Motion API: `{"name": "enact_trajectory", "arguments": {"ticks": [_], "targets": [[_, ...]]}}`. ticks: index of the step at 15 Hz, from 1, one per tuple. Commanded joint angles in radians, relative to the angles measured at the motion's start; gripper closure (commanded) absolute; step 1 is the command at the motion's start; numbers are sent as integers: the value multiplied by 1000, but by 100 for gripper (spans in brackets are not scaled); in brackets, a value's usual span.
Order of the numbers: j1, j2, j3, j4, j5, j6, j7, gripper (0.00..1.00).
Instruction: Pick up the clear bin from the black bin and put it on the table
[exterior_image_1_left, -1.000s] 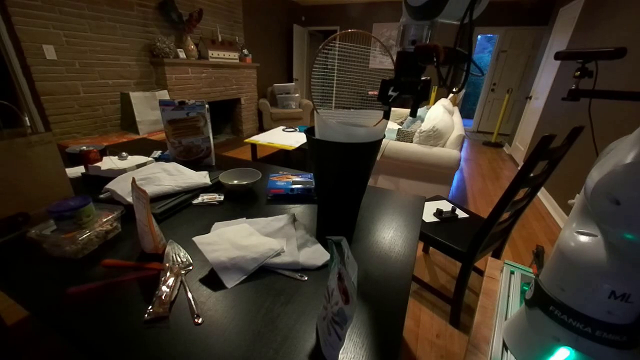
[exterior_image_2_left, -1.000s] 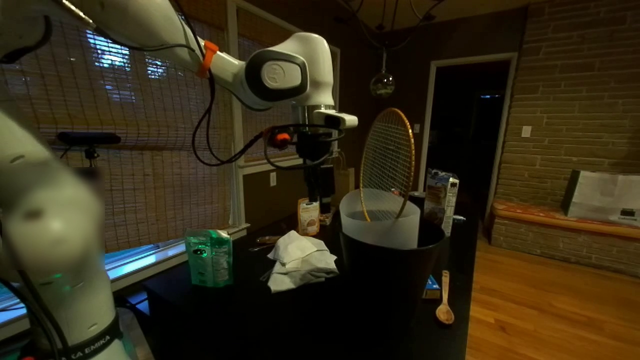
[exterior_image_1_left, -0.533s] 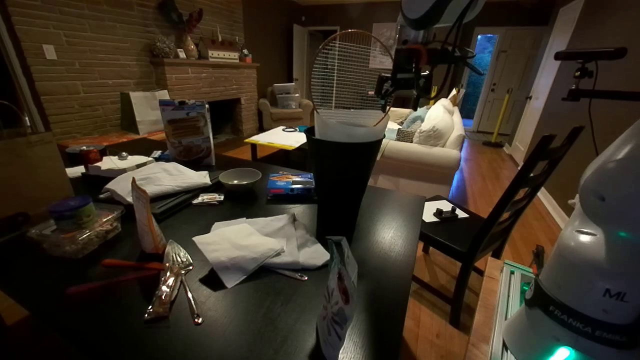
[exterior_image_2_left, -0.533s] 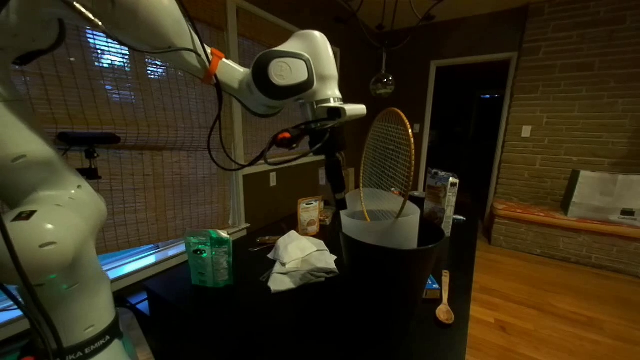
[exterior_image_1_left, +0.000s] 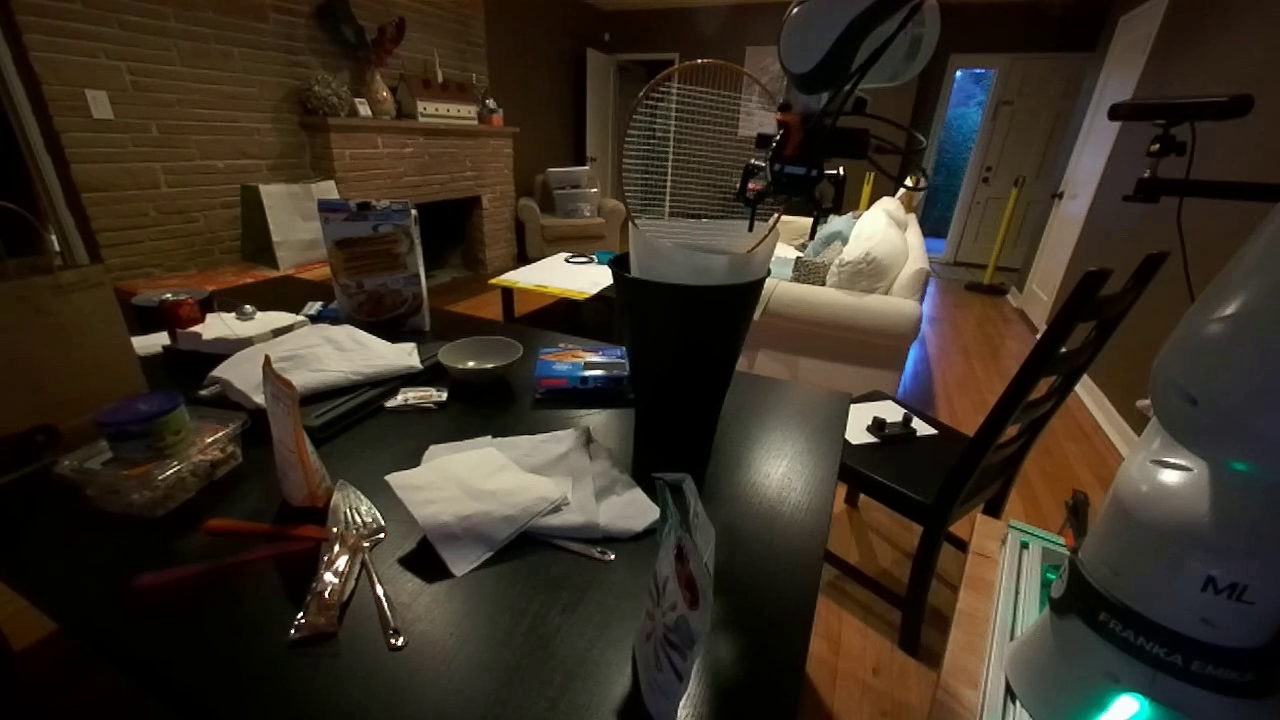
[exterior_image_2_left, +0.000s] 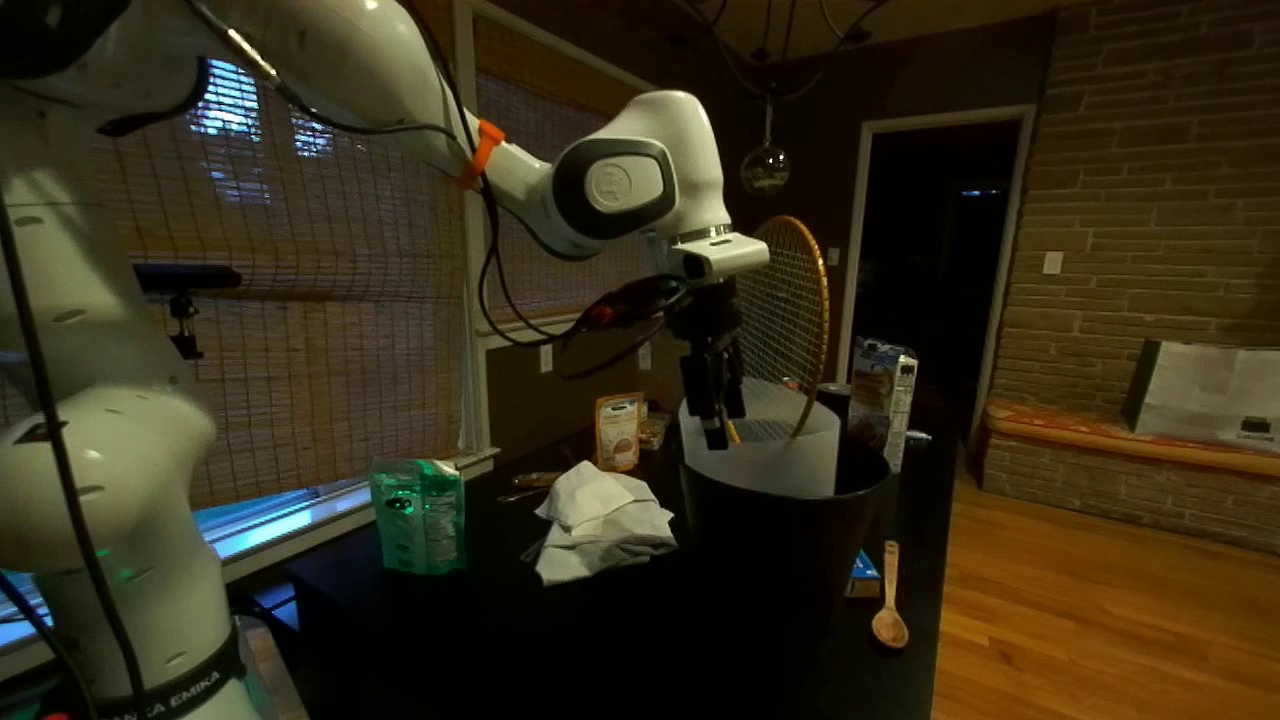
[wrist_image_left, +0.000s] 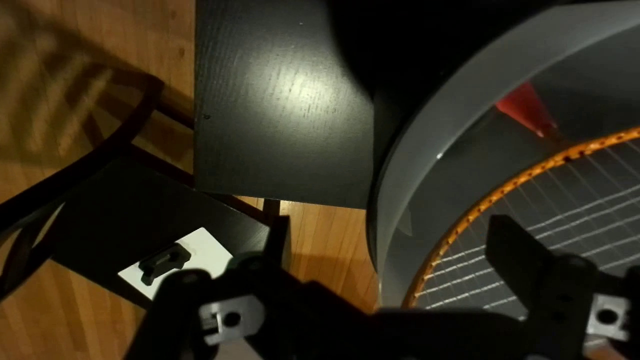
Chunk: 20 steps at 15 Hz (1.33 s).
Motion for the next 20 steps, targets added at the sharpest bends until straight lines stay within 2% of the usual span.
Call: {"name": "enact_trajectory", "arguments": {"ticks": [1, 5, 7, 8, 9, 18, 20], "targets": [[14, 12, -1, 23, 27, 18, 76, 0], [25, 38, 3, 8, 15, -6, 130, 0], [33, 55, -2, -4, 23, 26, 135, 0], [38, 71, -5, 0, 32, 39, 125, 6], [41, 80, -6, -1, 32, 49, 123, 26], [58, 107, -17, 17, 44, 49, 101, 91], [58, 103, -19, 18, 48, 46, 96, 99]]}}
